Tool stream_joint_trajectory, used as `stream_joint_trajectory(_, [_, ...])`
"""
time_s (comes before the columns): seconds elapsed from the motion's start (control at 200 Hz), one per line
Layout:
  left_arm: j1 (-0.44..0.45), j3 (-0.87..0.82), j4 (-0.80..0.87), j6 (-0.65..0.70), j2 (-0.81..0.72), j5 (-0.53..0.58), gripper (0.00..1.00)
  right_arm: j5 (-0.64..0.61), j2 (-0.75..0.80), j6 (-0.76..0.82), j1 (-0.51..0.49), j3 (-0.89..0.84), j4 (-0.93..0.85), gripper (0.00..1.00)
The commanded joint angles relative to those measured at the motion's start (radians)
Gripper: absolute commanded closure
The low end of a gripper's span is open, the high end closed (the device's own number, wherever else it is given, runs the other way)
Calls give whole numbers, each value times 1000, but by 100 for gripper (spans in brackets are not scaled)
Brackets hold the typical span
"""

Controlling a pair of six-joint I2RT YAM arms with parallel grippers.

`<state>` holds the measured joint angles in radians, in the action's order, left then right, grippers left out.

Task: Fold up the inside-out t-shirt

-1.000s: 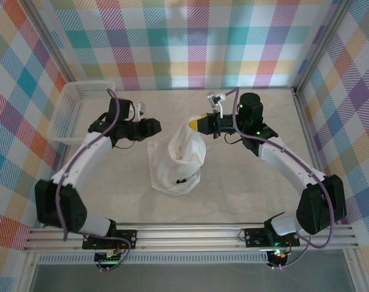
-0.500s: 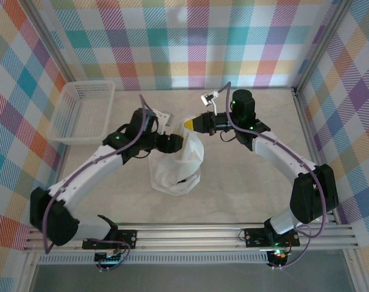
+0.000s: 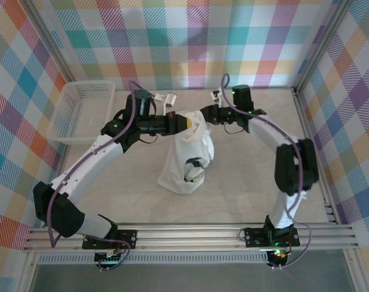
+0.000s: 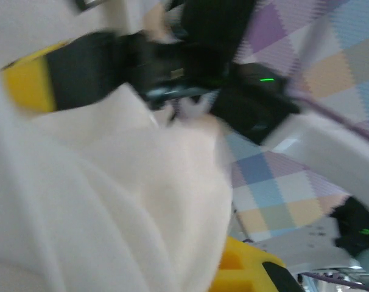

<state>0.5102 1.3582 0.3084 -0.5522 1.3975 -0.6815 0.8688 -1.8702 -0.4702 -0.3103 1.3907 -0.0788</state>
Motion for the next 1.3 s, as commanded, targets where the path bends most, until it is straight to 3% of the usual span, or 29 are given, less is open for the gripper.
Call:
stream_joint_trajectory(0.0, [-25,19,-10,-56,-48,-57,100,60,48,-45,7,-29,-17,56])
stream_joint_trajectory(0.11, [-35,-23,-22,-74,-42,-32,100,-81,260,-98,32,-214,106,47])
stream_joint_trajectory(0.18, [-38,-43,-22,-85,-36,-10,100,-165,395,-99,28,-308,96,44])
stream_joint_trajectory(0.315, [-40,-53,-87,-98,-17,-19,100,-220,584,-135,-44,-415,100,47])
stream_joint_trajectory(0.415, [-40,-42,-89,-95,-5,-24,100,-279,596,-302,-121,-395,66,45])
stream_joint_trajectory(0.495, [-40,-38,-92,-93,-4,-20,100,-352,557,-455,-147,-369,34,35])
stream_joint_trajectory(0.61, [-41,-42,-91,-93,-14,-12,100,-367,491,-530,-161,-349,87,29])
stream_joint_trajectory(0.725, [-40,-41,-82,-90,-25,1,100,-304,421,-531,-171,-298,112,40])
stream_joint_trajectory(0.765, [-40,-42,-80,-87,-26,5,100,-286,412,-540,-174,-298,149,56])
stream_joint_trajectory(0.81, [-40,-44,-79,-86,-26,8,100,-270,412,-549,-174,-304,193,82])
stream_joint_trajectory(0.875, [-48,-59,-55,-80,-27,46,100,-258,438,-548,-174,-320,269,100])
stream_joint_trajectory(0.925, [-71,-90,-42,-82,-27,78,99,-249,467,-551,-174,-336,332,100])
stream_joint_trajectory(1.05, [-168,-217,-191,-163,-34,47,73,-169,502,-593,-175,-366,533,100])
stream_joint_trajectory(1.135, [-174,-212,-254,-182,-47,-11,58,-139,480,-675,-173,-387,678,100])
stream_joint_trajectory(1.295, [-195,-122,24,8,-145,70,37,-135,435,-614,-173,-386,640,100])
